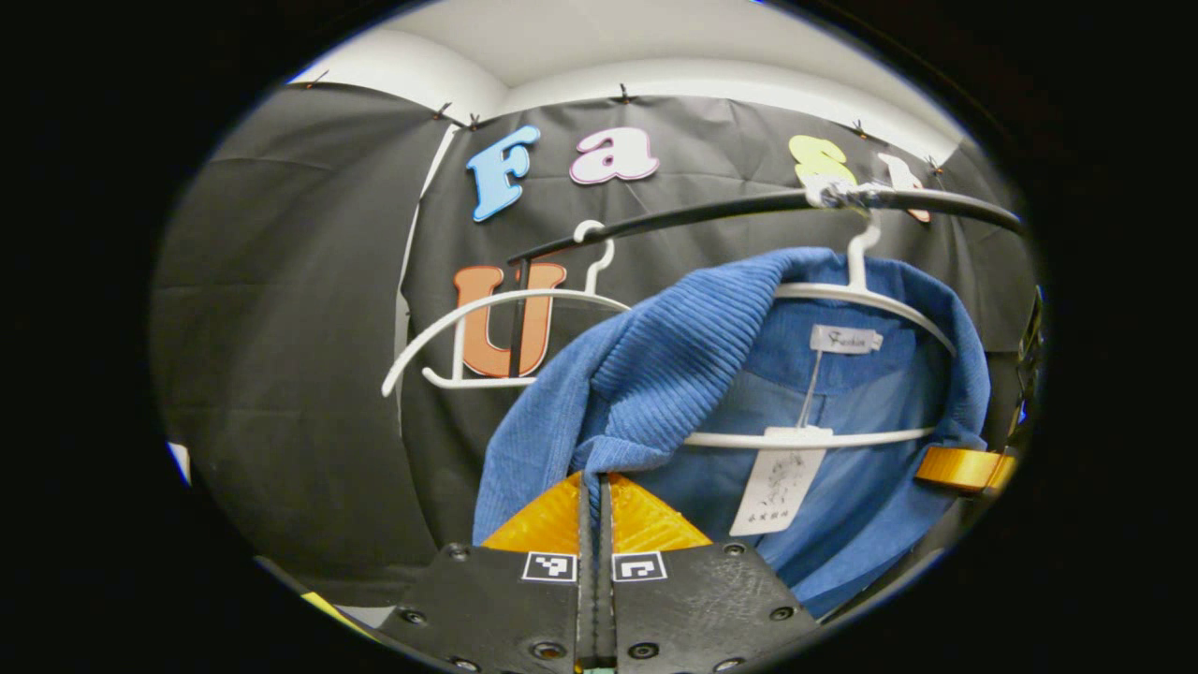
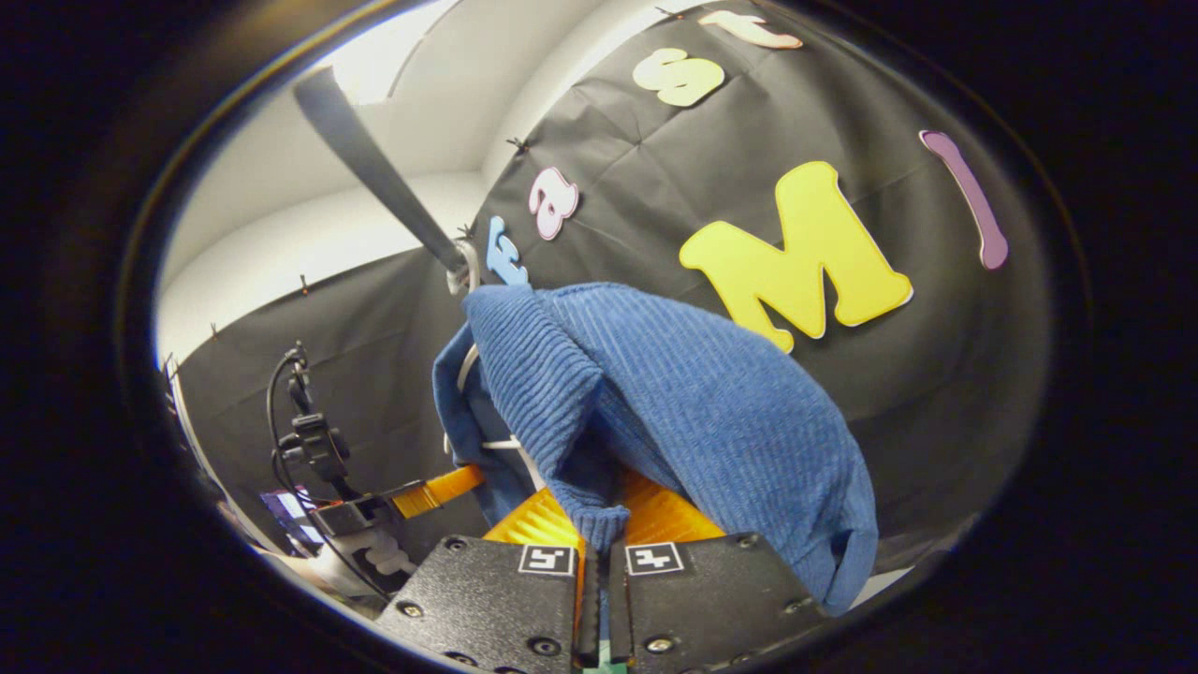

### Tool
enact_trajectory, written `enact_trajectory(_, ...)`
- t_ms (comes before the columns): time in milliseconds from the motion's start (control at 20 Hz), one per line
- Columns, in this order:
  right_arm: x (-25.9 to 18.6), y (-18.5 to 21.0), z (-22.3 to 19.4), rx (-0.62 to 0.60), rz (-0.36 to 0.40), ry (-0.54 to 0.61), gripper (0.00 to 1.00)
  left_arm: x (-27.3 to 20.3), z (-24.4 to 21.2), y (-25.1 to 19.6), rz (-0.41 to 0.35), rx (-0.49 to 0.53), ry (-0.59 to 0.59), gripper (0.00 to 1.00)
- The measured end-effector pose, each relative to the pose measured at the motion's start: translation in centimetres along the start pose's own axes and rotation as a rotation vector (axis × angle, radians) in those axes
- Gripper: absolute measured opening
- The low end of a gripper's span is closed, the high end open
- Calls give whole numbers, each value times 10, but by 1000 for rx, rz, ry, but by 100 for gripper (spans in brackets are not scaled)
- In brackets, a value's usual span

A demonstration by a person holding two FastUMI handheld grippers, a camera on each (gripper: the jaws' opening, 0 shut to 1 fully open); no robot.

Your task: Grasp the clothes on the hanger with both hands and then place them into the laundry hamper below.

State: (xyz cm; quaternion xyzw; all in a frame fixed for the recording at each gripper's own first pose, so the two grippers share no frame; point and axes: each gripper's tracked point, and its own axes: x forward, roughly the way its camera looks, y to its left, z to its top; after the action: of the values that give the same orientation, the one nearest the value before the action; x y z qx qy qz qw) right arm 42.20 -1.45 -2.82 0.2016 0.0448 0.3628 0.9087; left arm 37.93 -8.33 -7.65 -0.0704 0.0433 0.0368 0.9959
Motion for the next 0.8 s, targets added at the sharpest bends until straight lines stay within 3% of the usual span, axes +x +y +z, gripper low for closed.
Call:
enact_trajectory(200, -7, 0, 18, 57, 50, -30, 7, 4, 28, 18, 18, -42, -42, 0)
enact_trajectory(250, -9, 0, 24, 85, 72, -44, 7, 6, 36, 23, 25, -47, -53, 4)
enact_trajectory(300, -13, 0, 30, 110, 93, -62, 7, 5, 46, 29, 30, -46, -68, 0)
enact_trajectory(350, -15, -1, 37, 140, 108, -80, 7, 5, 56, 34, 33, -57, -84, 5)
enact_trajectory(400, -20, -4, 45, 177, 120, -103, 7, 7, 67, 37, 30, -77, -96, 0)
enact_trajectory(450, -23, -5, 54, 219, 134, -127, 7, 8, 77, 40, 24, -99, -112, 4)
enact_trajectory(650, -26, -13, 77, 326, 159, -182, 7, 19, 102, 42, -4, -139, -139, 0)
enact_trajectory(750, -32, -9, 81, 335, 195, -183, 7, 22, 107, 41, -13, -135, -137, 0)
enact_trajectory(800, -34, -10, 83, 317, 198, -179, 7, 21, 106, 41, -18, -135, -136, 5)
